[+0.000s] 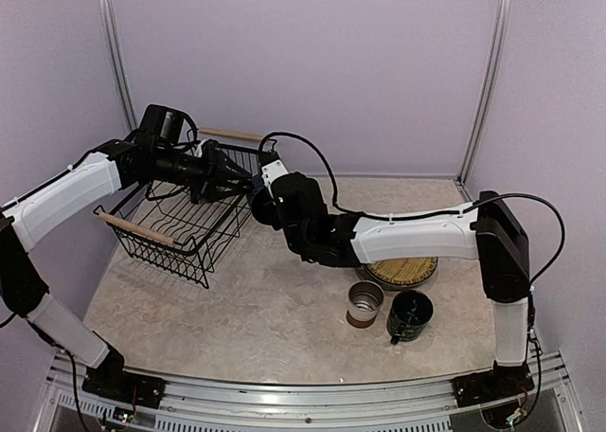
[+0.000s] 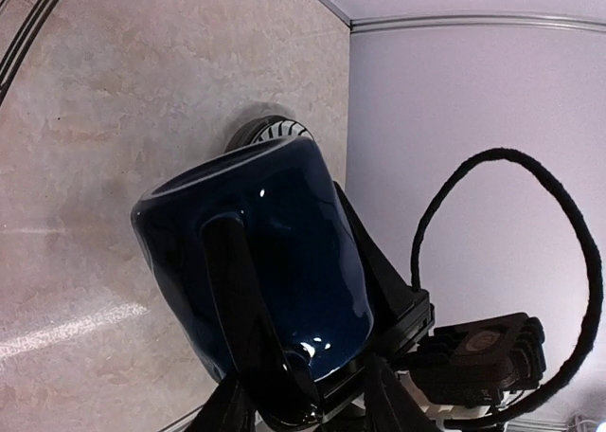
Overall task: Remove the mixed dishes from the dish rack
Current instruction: Pass from the left arm to the right
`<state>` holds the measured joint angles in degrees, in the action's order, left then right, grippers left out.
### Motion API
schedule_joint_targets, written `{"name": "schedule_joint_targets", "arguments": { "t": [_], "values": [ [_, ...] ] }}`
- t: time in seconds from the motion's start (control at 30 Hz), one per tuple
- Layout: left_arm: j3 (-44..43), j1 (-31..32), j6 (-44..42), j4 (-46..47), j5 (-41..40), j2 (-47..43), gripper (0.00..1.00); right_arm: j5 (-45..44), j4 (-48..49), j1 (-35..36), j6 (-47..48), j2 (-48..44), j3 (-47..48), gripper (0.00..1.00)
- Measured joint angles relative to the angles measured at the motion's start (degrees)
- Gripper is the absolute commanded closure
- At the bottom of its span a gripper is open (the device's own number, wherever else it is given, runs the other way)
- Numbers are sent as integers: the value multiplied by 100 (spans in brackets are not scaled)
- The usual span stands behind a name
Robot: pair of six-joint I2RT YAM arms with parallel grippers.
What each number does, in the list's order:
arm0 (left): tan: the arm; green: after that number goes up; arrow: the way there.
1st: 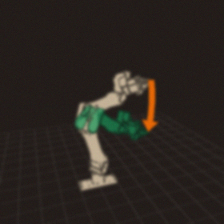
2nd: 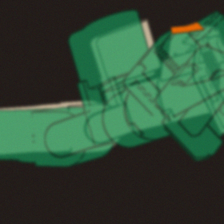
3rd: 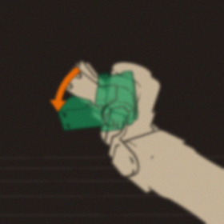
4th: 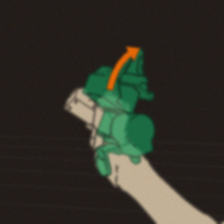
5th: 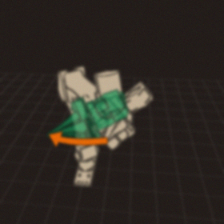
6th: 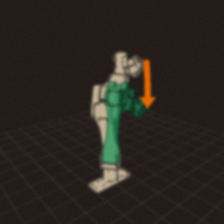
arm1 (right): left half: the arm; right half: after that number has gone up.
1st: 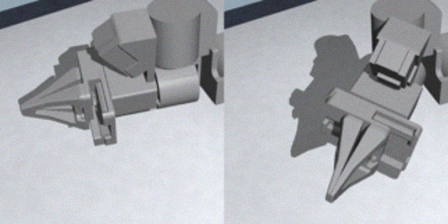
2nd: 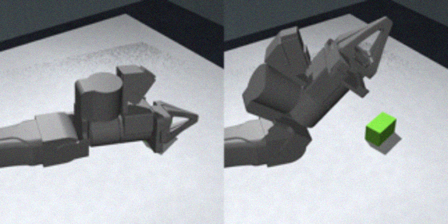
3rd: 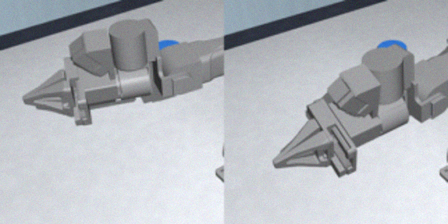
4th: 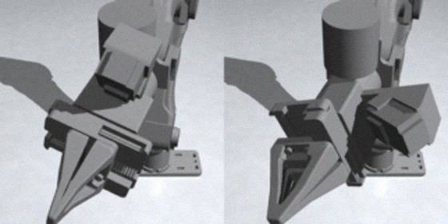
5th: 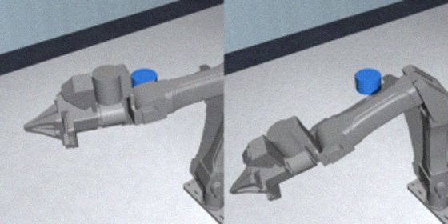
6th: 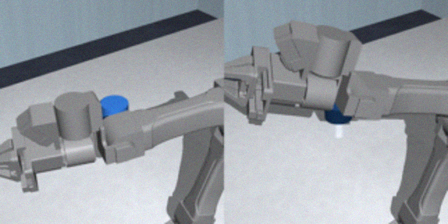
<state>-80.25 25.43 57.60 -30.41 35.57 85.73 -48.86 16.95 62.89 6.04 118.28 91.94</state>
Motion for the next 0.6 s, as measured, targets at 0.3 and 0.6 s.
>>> {"name": "schedule_joint_targets", "arguments": {
  "t": [0.3,0.6],
  "values": [
    [4,-66,-623,306,109,-37,17,42,-442,-17,-317,-337,-608,100],
    [-341,-278,-1655,-87,-197,-302,1,313,-1071,-17,-1023,-741,-986,100]
  ]
}}
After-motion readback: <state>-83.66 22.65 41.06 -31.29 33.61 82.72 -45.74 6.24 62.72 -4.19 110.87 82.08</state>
